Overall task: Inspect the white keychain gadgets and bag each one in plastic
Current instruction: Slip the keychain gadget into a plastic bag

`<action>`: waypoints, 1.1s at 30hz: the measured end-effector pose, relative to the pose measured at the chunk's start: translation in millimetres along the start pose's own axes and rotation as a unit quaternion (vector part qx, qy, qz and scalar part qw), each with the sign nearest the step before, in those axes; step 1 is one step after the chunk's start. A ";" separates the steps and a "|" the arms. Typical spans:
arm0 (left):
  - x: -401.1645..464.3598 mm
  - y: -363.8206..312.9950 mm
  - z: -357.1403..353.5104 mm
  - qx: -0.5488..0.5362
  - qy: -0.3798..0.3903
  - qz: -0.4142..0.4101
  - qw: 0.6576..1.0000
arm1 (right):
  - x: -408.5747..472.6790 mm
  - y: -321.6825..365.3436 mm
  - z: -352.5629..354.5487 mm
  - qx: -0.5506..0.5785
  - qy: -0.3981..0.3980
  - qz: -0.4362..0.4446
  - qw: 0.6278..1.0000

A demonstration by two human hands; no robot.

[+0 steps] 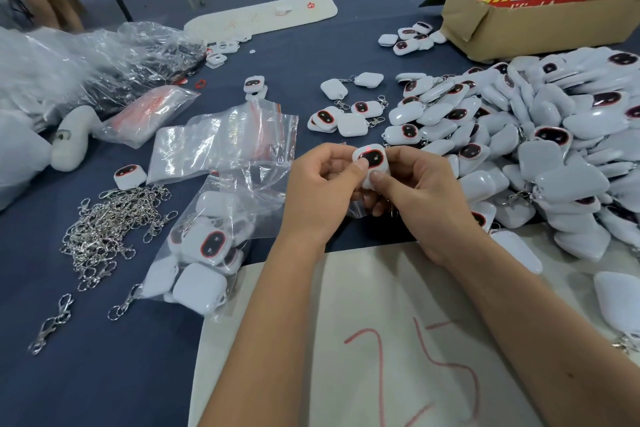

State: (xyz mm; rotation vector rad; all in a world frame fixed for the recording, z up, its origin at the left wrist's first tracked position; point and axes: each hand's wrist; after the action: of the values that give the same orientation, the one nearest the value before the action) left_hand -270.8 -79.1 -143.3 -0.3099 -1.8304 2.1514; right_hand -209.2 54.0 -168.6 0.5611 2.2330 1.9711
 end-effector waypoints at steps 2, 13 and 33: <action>-0.7 -0.3 -1.0 -0.003 0.001 0.001 1.000 | -0.7 0.8 -0.7 -0.004 0.015 0.004 1.000; -0.3 1.9 2.2 -0.012 -0.022 0.002 1.000 | -2.8 0.3 -2.4 -0.029 0.027 0.005 0.999; -4.4 2.8 2.3 -0.028 0.048 -0.024 0.998 | -2.1 5.9 -8.2 -0.018 -0.043 -0.005 0.999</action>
State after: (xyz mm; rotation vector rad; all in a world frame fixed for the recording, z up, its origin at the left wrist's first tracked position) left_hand -267.8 -83.2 -145.7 -0.3717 -1.8274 2.0202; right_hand -208.7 46.1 -161.9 0.6178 2.1402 1.9399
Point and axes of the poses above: each hand's wrist, its own x-axis towards the middle knuckle, its own z-axis out of the back of the hand, y = z × x, and after that the axes turned 7 degrees about x, right-handed
